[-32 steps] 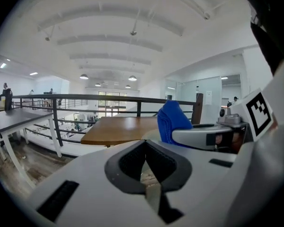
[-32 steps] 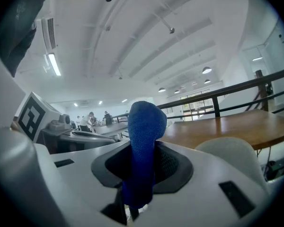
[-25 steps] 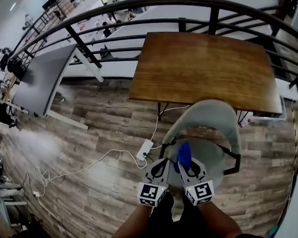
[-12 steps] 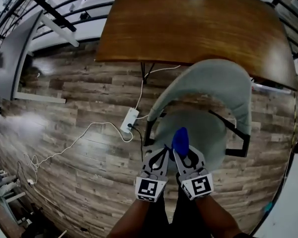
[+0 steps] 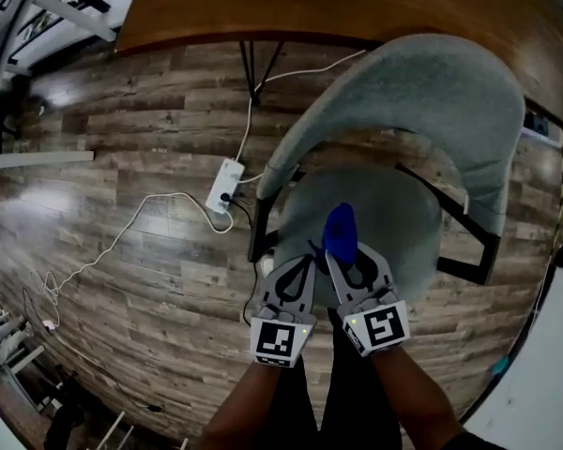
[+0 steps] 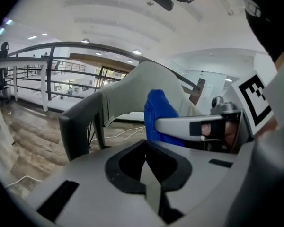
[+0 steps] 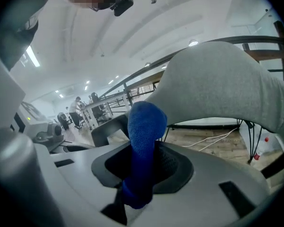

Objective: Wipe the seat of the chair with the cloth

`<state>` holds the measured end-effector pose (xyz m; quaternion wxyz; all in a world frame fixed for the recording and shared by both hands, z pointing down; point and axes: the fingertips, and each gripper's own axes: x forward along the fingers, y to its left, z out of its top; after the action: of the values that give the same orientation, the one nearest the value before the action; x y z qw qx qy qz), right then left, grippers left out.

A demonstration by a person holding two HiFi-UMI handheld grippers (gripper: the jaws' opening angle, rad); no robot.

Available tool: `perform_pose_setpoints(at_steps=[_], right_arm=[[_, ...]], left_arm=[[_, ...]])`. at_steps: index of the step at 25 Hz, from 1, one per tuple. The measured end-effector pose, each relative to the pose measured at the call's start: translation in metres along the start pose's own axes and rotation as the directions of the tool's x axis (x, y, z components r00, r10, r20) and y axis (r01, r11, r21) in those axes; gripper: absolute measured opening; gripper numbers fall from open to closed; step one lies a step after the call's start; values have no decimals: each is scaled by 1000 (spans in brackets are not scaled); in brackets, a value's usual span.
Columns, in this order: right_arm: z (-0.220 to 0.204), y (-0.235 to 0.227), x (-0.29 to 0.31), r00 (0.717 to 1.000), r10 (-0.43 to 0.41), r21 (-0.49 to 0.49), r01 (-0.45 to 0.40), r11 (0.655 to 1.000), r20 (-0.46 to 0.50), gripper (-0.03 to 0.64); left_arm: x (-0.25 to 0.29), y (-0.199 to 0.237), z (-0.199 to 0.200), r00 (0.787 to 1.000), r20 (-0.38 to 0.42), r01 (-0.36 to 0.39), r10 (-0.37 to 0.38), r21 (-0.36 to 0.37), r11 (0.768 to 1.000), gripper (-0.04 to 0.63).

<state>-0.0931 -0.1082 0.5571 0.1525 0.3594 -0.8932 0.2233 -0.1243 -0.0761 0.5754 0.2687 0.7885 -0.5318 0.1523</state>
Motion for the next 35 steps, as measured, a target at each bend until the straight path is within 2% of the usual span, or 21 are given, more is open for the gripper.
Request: perform_pose_setpoints(at_steps=[5,11,15,22,27,35], right_arm=[[-18,-13,22,1000,-6,8,7,1000,-25,109],[-41,-29,53,998,1,43,1,999,-56,109],[-58,-40,71,994,-15,86,24,996,-107,109],[-81,-45,97,982,5,124,19,992,-189,109],[-94,-45,112,970,12,140,22,990,-241,109],[-101,-53,122,950,8,161,45,986,-312,109]], left_arm=[[21,12,-19,1000,16,-3,4,-60,998,7],[40,22,-45,999,-36,-30,30,-6,1000,7],[43,25,-59,998,-53,-44,43,-27,999,7],[51,31,-70,996,-84,-39,33,-66,997,7],[54,36,-80,991,-125,-59,50,-67,996,6],[57,38,-83,989,-140,-63,52,-77,995,7]])
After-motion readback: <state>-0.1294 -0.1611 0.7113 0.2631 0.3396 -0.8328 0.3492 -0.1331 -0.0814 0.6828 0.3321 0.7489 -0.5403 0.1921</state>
